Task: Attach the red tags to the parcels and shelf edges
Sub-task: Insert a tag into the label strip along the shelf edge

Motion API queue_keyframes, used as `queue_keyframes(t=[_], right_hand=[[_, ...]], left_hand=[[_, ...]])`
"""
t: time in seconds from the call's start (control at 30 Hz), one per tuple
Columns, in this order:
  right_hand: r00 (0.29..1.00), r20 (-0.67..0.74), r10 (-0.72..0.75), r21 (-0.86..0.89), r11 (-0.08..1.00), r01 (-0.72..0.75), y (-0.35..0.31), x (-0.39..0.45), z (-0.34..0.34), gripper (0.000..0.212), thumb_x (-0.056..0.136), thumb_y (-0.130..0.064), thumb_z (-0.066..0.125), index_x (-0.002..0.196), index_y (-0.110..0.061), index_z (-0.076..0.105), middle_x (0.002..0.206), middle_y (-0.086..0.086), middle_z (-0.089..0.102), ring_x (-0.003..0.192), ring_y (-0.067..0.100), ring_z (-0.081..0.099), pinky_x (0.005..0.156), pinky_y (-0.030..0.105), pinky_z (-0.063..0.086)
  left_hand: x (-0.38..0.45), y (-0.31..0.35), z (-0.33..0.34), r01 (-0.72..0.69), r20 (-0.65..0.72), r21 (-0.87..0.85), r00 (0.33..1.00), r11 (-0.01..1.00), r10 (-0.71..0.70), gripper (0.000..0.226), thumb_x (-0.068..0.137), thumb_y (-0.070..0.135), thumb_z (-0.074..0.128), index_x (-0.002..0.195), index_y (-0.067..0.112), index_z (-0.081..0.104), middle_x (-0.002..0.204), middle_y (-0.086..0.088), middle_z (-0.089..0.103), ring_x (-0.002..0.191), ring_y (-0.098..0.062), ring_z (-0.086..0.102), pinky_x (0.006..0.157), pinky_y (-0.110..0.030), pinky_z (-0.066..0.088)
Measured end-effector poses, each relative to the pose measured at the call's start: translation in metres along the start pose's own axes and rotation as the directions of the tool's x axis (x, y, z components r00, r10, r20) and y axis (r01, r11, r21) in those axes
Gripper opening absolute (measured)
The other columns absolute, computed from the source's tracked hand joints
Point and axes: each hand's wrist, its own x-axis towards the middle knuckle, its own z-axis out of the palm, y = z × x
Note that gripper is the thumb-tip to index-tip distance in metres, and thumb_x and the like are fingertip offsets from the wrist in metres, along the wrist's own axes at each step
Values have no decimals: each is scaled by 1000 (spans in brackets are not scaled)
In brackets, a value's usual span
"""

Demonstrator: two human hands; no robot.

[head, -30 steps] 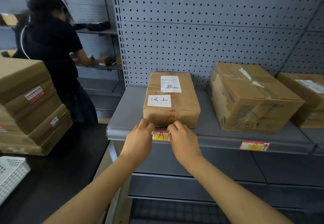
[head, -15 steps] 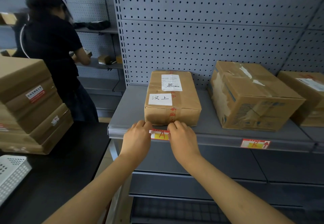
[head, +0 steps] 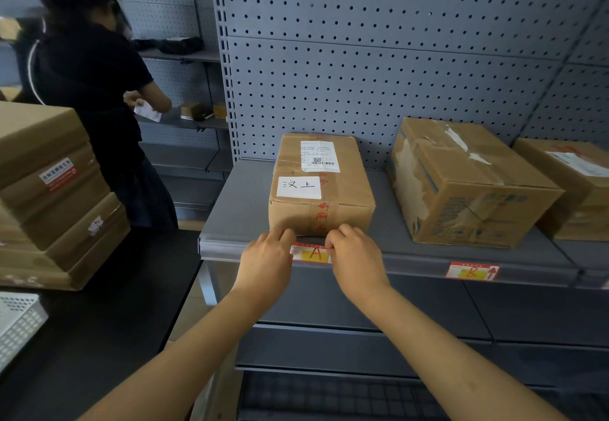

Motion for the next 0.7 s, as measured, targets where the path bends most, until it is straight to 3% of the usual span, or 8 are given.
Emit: queue_keyframes(t=[0.07, 0.2, 0.27, 0.4, 0.7], right_hand=[[1000, 9, 6, -3, 1000, -6, 6, -1, -2, 16, 85, -4, 61, 93, -17, 63, 97, 2, 61, 88, 20, 56, 73, 35, 52], [1000, 19, 9, 23, 1000, -10, 14, -4, -3, 13, 85, -9, 63, 93, -18, 65, 97, 0, 61, 91, 20, 56, 74, 36, 53], [1000, 22, 10, 68, 998, -12, 17, -5, -4, 11, 84, -20, 68, 95, -20, 66, 98, -3, 60, 94, 17, 54, 75, 31, 50], [998, 57, 3, 143, 990, -11, 20, -10, -6, 36, 70, -46, 77, 95, -24, 65, 96, -8, 55, 92, 11, 47, 73, 25, 43], [999, 22, 42, 172, 984, -45, 22, -15, -1, 33, 72, -42, 76, 99, -23, 69, 96, -6, 58, 95, 12, 49, 72, 27, 46]], left_hand=[[1, 4, 2, -22, -9, 0, 1000, 1000, 22, 25, 73, 3, 74, 88, 11, 56, 90, -8, 64, 65, -25, 59, 52, -27, 34], [3, 9, 4, -73, -6, 36, 997, 997, 73, 33, 58, -2, 81, 77, 11, 58, 79, -9, 63, 54, -24, 56, 45, -25, 29], [4, 9, 6, -76, -16, 34, 997, 997, 76, 31, 58, -1, 81, 76, 10, 59, 80, -10, 64, 55, -25, 57, 44, -27, 34], [3, 10, 6, -62, 3, 23, 998, 998, 62, 24, 65, 5, 80, 80, 10, 62, 86, -12, 64, 62, -28, 61, 50, -34, 49], [4, 9, 8, -54, 4, 26, 999, 998, 53, 16, 75, 13, 75, 86, 12, 63, 96, -10, 63, 73, -28, 62, 60, -35, 51]])
